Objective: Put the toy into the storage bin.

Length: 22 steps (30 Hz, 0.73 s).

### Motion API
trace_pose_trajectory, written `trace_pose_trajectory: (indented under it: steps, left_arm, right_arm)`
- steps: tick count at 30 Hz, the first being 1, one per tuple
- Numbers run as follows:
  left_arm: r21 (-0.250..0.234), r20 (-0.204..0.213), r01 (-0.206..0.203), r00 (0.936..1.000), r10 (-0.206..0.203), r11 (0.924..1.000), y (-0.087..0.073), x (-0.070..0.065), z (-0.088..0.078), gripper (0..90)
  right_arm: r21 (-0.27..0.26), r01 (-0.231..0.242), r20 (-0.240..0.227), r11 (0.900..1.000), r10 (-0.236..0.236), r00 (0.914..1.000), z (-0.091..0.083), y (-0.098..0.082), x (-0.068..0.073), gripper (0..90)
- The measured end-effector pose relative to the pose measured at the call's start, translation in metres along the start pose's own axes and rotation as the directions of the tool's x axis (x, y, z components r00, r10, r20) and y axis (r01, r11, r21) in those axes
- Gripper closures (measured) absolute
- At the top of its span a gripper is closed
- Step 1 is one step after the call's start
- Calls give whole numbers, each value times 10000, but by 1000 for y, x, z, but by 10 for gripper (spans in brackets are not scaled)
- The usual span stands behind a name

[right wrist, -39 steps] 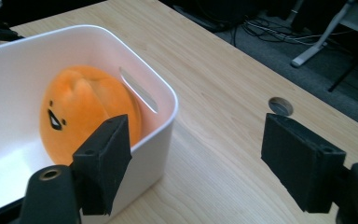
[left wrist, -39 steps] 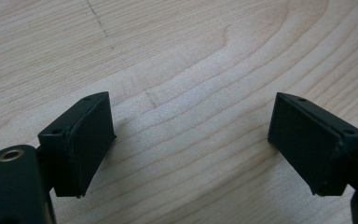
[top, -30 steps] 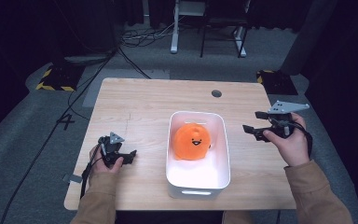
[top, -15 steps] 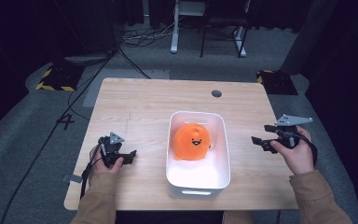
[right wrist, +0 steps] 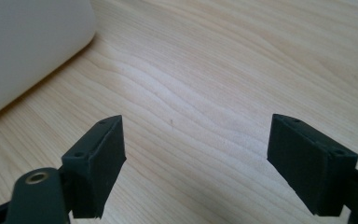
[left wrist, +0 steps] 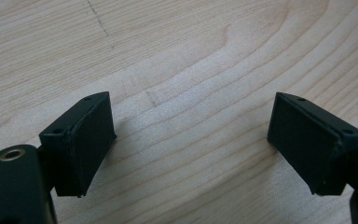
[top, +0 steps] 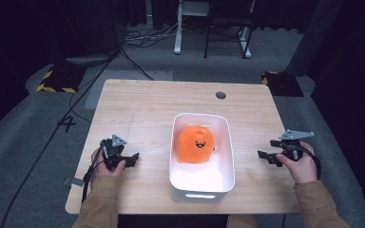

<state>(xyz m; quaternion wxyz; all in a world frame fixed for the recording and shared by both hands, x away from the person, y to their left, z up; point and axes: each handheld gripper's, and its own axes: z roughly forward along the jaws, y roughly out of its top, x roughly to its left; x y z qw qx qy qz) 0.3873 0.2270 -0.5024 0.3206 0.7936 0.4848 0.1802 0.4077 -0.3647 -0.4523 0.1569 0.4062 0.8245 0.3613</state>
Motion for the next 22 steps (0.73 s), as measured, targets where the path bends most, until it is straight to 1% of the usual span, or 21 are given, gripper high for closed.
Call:
trace_pose_trajectory:
  steps: [4, 5, 10, 14, 15, 16, 18, 19, 20, 22]
  left_arm:
    - [1, 1, 1, 10000, -1, 10000, 0, 0, 0, 149]
    - [-2, 1, 10, 10000, -10, 10000, 0, 0, 0, 149]
    - [1, 1, -2, 10000, 2, 10000, 0, 0, 0, 149]
    - [-2, -2, -5, 10000, 5, 10000, 0, 0, 0, 149]
    - [3, 0, 0, 10000, 0, 10000, 0, 0, 0, 149]
    - [1, -5, 11, 10000, -11, 10000, 0, 0, 0, 149]
    - [18, -36, 7, 10000, -7, 10000, 0, 0, 0, 149]
    - [13, -49, 19, 10000, -19, 10000, 0, 0, 0, 149]
    - [19, -54, 25, 10000, -25, 10000, 0, 0, 0, 148]
    - [-44, -136, 108, 9998, -108, 9999, 0, -1, 0, 144]
  right_arm:
    - [94, 24, 23, 10000, -24, 10000, 8, -12, -2, 204]
    - [100, -70, -32, 9999, 71, 10000, 11, -14, -1, 209]
    - [76, 171, 126, 9998, -172, 9998, 19, -27, -1, 217]
    - [-30, 395, 296, 9992, -394, 9988, 26, -35, -1, 214]
    - [-46, 393, 312, 9992, -391, 9987, 28, -38, 0, 195]
    - [-292, 382, 304, 9988, -373, 9988, 31, -40, 0, 172]
    - [-289, 486, 235, 9984, -479, 9986, 32, -40, -1, 167]
    - [-263, 487, 270, 9985, -480, 9985, 32, -40, -1, 156]
    - [-264, 347, 249, 9990, -340, 9991, 32, -39, 0, 146]
    - [-210, 428, 149, 9989, -424, 9990, 33, -39, -1, 143]
